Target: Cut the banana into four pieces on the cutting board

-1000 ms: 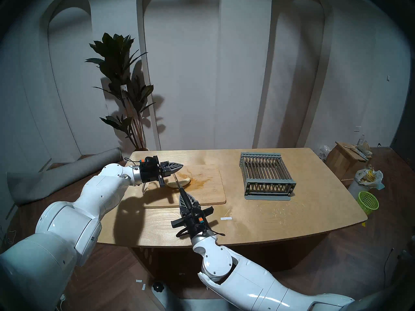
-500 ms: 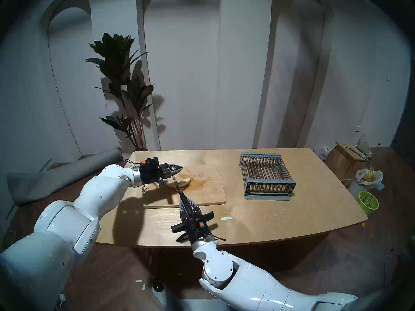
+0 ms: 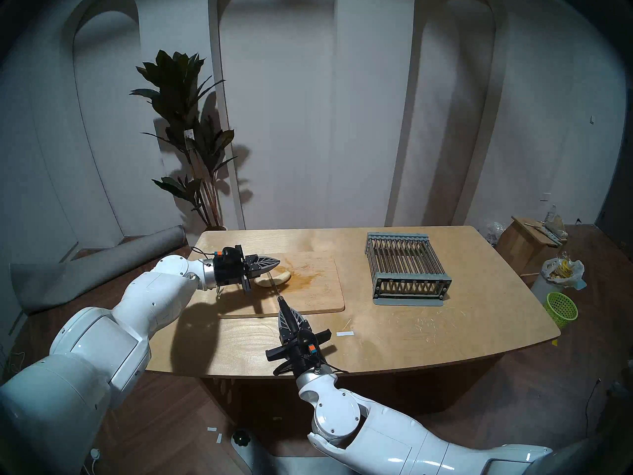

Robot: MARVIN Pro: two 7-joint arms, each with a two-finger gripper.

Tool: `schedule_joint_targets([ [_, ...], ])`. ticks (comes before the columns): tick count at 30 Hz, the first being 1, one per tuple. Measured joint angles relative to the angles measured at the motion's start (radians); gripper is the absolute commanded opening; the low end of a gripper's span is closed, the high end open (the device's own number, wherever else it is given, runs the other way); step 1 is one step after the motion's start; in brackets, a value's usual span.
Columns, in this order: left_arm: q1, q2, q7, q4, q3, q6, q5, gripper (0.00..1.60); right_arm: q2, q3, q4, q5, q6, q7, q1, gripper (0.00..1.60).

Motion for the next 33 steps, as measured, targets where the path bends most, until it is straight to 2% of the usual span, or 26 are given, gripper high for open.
schedule_joint_targets([
  [33,0.005,0.056,0.019,-0.022,0.171,-0.018,-0.141,0.0,0.003,-0.085,-0.005,0.059,-0.001,-0.064,0.046,0.0],
])
